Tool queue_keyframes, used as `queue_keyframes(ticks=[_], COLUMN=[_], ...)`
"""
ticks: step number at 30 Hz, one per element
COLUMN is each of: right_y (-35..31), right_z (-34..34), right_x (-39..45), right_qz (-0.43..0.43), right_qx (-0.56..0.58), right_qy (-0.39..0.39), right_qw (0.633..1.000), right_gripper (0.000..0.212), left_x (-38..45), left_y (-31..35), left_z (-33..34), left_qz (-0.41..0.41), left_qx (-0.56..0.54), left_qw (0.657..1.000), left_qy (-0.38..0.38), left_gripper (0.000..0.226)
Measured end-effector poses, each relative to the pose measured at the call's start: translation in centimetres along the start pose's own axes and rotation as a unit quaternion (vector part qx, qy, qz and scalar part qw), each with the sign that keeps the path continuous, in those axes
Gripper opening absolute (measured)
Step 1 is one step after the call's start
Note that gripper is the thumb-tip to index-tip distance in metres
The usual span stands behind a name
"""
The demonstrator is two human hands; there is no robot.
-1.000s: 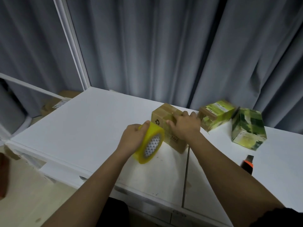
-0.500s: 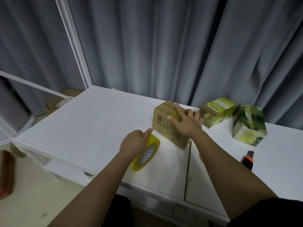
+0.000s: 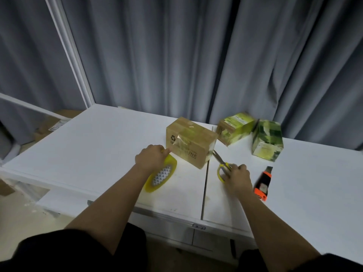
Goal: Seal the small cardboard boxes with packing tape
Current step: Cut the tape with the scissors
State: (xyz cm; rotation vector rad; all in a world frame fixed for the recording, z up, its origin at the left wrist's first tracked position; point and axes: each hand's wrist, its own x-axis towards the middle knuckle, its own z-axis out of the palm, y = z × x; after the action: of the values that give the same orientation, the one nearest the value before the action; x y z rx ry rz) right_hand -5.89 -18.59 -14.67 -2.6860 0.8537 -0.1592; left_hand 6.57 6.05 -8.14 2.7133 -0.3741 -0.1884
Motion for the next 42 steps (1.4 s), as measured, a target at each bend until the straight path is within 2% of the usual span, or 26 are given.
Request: queue_keyframes(ticks=[3, 5, 8, 10, 13, 15, 17, 19, 21, 23, 28, 32, 33, 35, 36, 40, 42], right_y=[0.1, 0.3, 0.0, 0.0, 0.7, 1.1, 0.7, -0.8, -2.5, -4.1, -6.4, -7.0, -7.1, -7.3, -7.4, -7.7, -7.7], right_z=[-0.1, -0.4, -1.5, -2.5, -4.1, -5.0, -5.6, -5.9, -5.5, -5.1, -5.2, -4.7, -4.5, -4.2, -3.9, -3.4, -3.1], right_x=[0.3, 1.1, 2.0, 1.9, 0.2, -1.8, -3.9, -5.4, -6.0, -6.1, -5.0, -3.4, -3.1, -2.4, -2.0, -1.7, -1.5], right_qz=[0.013, -0.002, -0.003, 0.018, 0.034, 0.015, -0.026, -0.050, -0.051, -0.045, -0.031, -0.028, -0.029, -0.022, -0.015, -0.003, -0.009], right_qx=[-0.049, -0.094, -0.092, -0.030, 0.098, 0.161, 0.224, 0.281, 0.319, 0.306, 0.272, 0.230, 0.215, 0.205, 0.198, 0.193, 0.197], right_qy=[-0.008, -0.033, -0.079, -0.105, -0.071, -0.037, -0.037, -0.082, -0.130, -0.154, -0.292, -0.333, -0.334, -0.340, -0.350, -0.362, -0.359], right_qw=[0.999, 0.995, 0.993, 0.994, 0.992, 0.986, 0.974, 0.955, 0.937, 0.938, 0.917, 0.914, 0.917, 0.918, 0.915, 0.912, 0.912], right_gripper=[0.044, 0.039, 0.034, 0.038, 0.035, 0.026, 0.022, 0.027, 0.044, 0.055, 0.045, 0.030, 0.031, 0.076, 0.088, 0.102, 0.096], left_x=[-0.3, -0.5, -0.6, -0.2, 0.4, 0.4, 0.0, -0.2, -0.5, -0.8, -1.3, -1.2, -1.1, -1.0, -1.1, -1.4, -1.5], left_y=[0.2, 0.4, 0.4, 0.2, 0.3, 0.5, 0.4, 0.3, 0.2, 0.2, -0.4, -0.8, -0.9, -1.1, -1.2, -1.5, -1.7], left_z=[-0.4, -0.8, -1.4, -1.6, -1.4, -0.8, -0.2, 0.1, 0.1, 0.2, 0.4, 0.7, 0.8, 0.9, 1.0, 1.3, 1.3], left_qz=[0.010, 0.006, 0.000, -0.005, -0.011, -0.017, -0.018, -0.018, -0.016, -0.014, -0.027, -0.027, -0.026, -0.025, -0.024, -0.022, -0.027], left_qx=[0.000, -0.021, -0.037, -0.039, -0.053, -0.042, -0.027, -0.022, -0.021, -0.031, -0.055, -0.066, -0.069, -0.074, -0.076, -0.079, -0.086], left_qw=[1.000, 0.999, 0.998, 0.998, 0.998, 0.999, 0.999, 0.998, 0.998, 0.998, 0.997, 0.997, 0.996, 0.995, 0.995, 0.994, 0.993], left_qy=[-0.006, -0.026, -0.049, -0.049, -0.040, -0.015, 0.034, 0.059, 0.051, 0.043, 0.042, 0.043, 0.046, 0.056, 0.062, 0.077, 0.082], left_gripper=[0.047, 0.044, 0.043, 0.041, 0.037, 0.035, 0.032, 0.033, 0.041, 0.044, 0.041, 0.037, 0.037, 0.036, 0.036, 0.035, 0.035])
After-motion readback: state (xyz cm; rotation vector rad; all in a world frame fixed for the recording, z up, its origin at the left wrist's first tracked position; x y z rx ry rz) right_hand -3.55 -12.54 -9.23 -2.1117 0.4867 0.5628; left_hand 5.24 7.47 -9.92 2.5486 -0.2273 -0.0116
